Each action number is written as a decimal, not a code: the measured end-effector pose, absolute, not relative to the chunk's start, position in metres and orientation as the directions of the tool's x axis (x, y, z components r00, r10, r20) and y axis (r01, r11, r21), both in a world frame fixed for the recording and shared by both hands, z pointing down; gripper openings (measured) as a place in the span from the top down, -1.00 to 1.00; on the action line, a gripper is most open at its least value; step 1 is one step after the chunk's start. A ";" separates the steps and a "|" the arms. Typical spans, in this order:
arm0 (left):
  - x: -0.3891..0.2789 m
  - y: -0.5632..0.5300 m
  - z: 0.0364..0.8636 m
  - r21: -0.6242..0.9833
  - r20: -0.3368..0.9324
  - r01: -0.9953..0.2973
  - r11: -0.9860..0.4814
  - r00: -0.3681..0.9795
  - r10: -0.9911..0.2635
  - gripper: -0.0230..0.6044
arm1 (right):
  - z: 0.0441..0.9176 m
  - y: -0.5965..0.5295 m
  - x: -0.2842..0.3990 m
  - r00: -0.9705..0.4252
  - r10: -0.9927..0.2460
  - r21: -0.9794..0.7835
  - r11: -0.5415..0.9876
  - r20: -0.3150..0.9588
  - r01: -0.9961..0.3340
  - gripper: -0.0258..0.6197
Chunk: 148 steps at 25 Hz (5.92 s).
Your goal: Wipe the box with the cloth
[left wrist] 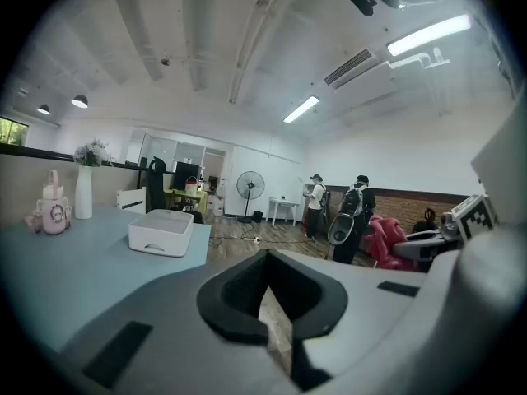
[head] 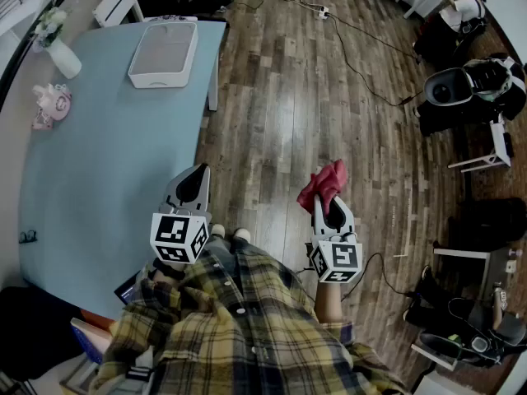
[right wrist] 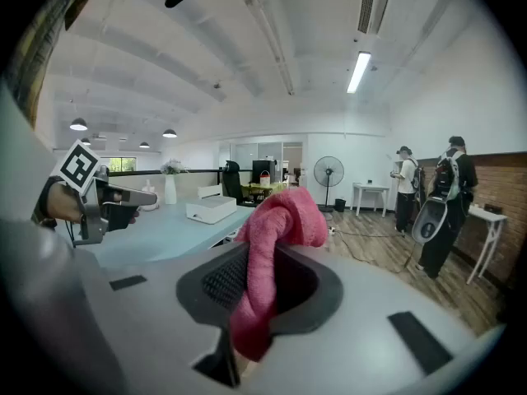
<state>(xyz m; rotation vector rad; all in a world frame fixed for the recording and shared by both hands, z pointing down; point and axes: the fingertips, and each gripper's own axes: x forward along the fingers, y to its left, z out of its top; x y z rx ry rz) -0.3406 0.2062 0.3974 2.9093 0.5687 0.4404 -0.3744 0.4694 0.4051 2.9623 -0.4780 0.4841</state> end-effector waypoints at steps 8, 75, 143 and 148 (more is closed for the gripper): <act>-0.331 0.225 0.403 0.156 0.280 0.335 -0.929 0.887 0.367 0.80 | 0.422 0.486 -0.363 0.874 -0.331 -0.006 -0.936 0.356 -0.352 0.71; -0.022 -0.054 0.429 0.242 0.337 -0.571 -0.784 0.808 -0.484 0.22 | 0.419 0.116 0.170 0.200 -0.898 -0.022 -0.227 0.391 -0.974 0.71; -0.020 -0.035 0.520 0.366 0.526 -0.835 -0.410 0.549 -0.649 0.41 | 0.448 -0.077 0.090 -0.589 -0.682 -0.007 0.651 0.434 -0.759 0.71; -0.017 -0.031 0.526 0.364 0.542 -0.833 -0.418 0.554 -0.632 0.42 | 0.453 -0.086 0.068 -0.635 -0.628 0.016 0.717 0.450 -0.697 0.71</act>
